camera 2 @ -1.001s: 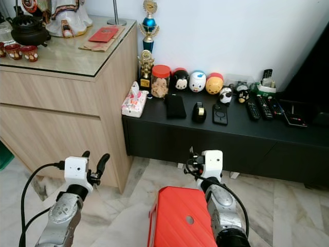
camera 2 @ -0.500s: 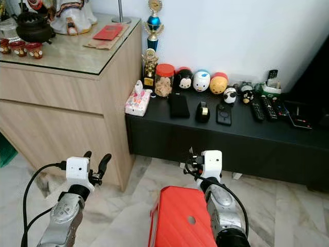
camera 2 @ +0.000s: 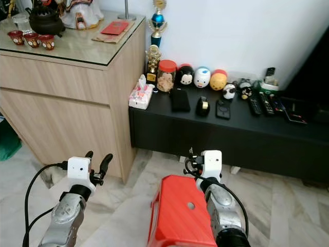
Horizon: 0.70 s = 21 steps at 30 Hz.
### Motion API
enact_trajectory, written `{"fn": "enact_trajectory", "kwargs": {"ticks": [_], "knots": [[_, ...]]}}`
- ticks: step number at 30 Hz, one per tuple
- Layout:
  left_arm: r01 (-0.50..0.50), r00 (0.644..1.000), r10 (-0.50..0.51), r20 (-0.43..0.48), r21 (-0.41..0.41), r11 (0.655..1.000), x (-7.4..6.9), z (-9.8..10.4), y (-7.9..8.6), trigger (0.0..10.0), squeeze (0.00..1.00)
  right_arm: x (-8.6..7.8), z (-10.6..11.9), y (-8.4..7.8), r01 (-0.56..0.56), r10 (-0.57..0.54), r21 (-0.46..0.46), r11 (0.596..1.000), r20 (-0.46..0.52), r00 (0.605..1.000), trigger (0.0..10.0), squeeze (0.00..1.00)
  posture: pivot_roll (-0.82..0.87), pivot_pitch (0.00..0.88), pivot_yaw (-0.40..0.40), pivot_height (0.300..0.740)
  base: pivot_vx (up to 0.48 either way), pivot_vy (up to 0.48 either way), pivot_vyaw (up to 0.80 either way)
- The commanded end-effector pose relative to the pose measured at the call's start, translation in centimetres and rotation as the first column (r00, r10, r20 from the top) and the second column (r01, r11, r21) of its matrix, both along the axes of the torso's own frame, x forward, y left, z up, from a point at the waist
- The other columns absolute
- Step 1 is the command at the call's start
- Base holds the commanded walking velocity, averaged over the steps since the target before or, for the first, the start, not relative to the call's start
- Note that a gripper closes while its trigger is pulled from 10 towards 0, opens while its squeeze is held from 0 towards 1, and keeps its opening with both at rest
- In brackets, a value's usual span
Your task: Hang keys on a hook
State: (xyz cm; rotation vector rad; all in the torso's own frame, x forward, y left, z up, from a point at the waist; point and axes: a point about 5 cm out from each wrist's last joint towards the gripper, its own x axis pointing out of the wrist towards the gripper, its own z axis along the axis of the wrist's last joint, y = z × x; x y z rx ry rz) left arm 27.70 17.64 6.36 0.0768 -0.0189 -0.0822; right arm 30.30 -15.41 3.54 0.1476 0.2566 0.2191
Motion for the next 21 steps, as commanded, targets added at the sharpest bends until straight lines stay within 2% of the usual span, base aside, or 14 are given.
{"fn": "enact_trajectory", "kwargs": {"ticks": [1, 21], "knots": [[0.016, 1.000, -0.016, 0.021, -0.005, 1.000, 0.08, 0.31, -0.40, 10.0, 0.00, 0.00, 0.14, -0.39, 0.007, -0.007, -0.014, 1.000, 0.004, 1.000, 10.0, 0.00, 0.01, 0.000, -0.096, 0.740, -0.270, 0.000, 0.00], [0.029, 0.999, -0.029, 0.021, -0.005, 1.000, -0.02, 0.23, -0.50, 10.0, 0.00, -0.23, -0.13, -0.61, 0.003, -0.003, -0.040, 0.999, -0.007, 1.000, 10.0, 0.00, 0.01, 0.000, -0.091, 0.740, -0.284, 0.000, 0.00]]}}
